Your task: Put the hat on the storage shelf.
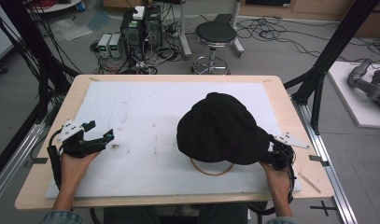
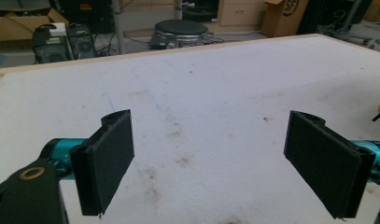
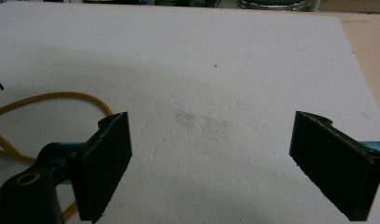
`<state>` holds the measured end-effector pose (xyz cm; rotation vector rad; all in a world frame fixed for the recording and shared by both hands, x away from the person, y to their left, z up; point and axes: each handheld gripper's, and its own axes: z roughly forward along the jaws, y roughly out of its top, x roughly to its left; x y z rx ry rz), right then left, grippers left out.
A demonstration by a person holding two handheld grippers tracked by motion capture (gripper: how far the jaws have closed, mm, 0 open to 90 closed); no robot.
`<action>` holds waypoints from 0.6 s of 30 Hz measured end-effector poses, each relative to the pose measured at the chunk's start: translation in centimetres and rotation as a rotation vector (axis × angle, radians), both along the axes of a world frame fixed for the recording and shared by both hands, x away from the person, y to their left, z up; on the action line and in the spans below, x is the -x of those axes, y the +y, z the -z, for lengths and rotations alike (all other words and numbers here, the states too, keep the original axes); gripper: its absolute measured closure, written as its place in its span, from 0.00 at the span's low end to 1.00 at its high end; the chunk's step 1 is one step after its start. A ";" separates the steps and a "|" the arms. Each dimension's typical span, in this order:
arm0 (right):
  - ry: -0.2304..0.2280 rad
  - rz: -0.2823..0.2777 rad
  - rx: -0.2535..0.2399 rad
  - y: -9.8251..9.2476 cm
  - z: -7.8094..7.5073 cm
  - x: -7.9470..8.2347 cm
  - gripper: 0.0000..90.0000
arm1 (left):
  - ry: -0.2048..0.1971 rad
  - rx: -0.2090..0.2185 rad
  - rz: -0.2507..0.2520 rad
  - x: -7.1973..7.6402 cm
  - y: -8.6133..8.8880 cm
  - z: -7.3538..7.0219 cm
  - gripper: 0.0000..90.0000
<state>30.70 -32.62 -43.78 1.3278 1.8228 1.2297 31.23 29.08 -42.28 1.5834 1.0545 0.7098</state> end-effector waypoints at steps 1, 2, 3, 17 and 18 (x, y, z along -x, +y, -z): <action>-0.003 -0.002 -0.001 0.0 0.0 0.0 0.14 | 0.000 0.001 -0.002 0.0 0.1 0.1 0.18; -0.004 -0.001 -0.001 0.0 0.0 0.0 0.14 | 0.002 -0.008 -0.008 0.1 0.3 0.2 0.18; -0.003 -0.001 -0.001 0.0 0.0 0.0 0.14 | -0.001 -0.012 -0.012 0.1 0.3 0.2 0.18; 0.000 -0.006 -0.002 0.1 0.0 0.0 0.14 | 0.020 -0.045 -0.032 0.4 1.0 1.2 0.17; 0.000 -0.006 -0.002 0.1 0.0 0.0 0.14 | 0.022 -0.045 -0.028 0.4 1.0 1.2 0.17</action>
